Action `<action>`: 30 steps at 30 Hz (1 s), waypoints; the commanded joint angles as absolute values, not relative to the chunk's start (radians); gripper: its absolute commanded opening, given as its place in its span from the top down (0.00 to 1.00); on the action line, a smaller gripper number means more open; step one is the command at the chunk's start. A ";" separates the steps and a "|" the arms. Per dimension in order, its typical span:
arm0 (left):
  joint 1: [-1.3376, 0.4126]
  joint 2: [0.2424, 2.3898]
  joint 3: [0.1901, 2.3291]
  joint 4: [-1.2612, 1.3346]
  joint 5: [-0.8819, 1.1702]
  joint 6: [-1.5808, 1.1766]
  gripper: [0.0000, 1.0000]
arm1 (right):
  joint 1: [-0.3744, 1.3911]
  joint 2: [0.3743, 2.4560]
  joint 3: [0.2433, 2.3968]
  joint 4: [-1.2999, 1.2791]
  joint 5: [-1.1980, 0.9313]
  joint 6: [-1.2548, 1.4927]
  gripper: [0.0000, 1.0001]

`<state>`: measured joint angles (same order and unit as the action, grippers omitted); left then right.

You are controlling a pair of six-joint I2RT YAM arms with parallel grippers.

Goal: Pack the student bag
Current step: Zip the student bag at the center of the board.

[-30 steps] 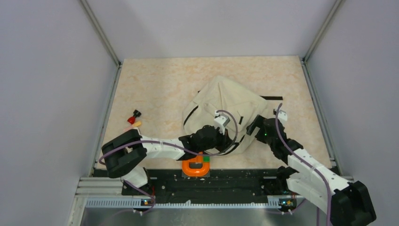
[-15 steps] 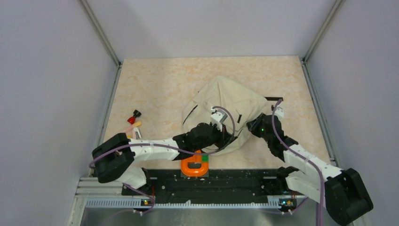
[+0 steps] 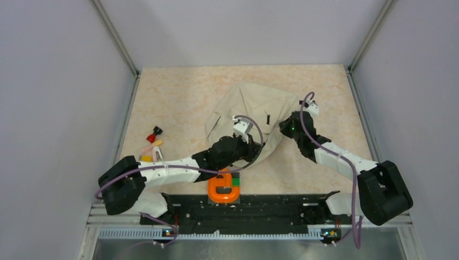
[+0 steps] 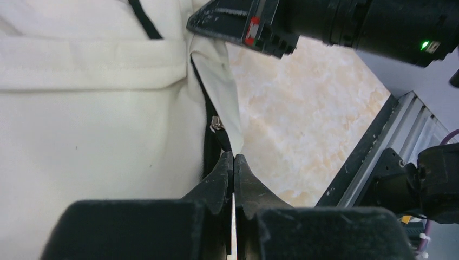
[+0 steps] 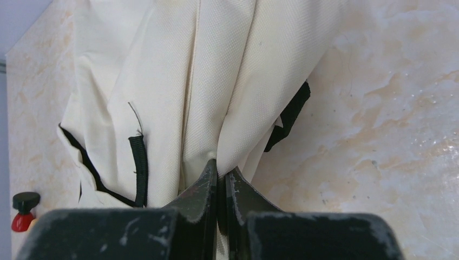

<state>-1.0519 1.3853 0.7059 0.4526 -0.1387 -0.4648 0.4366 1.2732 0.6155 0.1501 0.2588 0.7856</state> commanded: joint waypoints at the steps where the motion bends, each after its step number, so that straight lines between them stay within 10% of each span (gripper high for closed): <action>1: -1.061 1.346 0.642 0.537 -0.112 -0.502 1.00 | 0.417 1.283 0.669 0.315 0.457 0.800 1.00; 24: -1.060 1.245 0.441 0.541 -0.200 -0.573 1.00 | 0.354 1.399 0.752 0.334 0.310 0.697 1.00; 30: -1.060 1.304 0.491 0.602 -0.175 -0.560 1.00 | 0.352 1.287 0.737 0.068 0.122 0.648 0.33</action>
<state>-1.0554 1.2686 0.4492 0.5251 -0.1982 -0.5697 0.3626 1.3949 0.7074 0.1600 0.2485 0.6907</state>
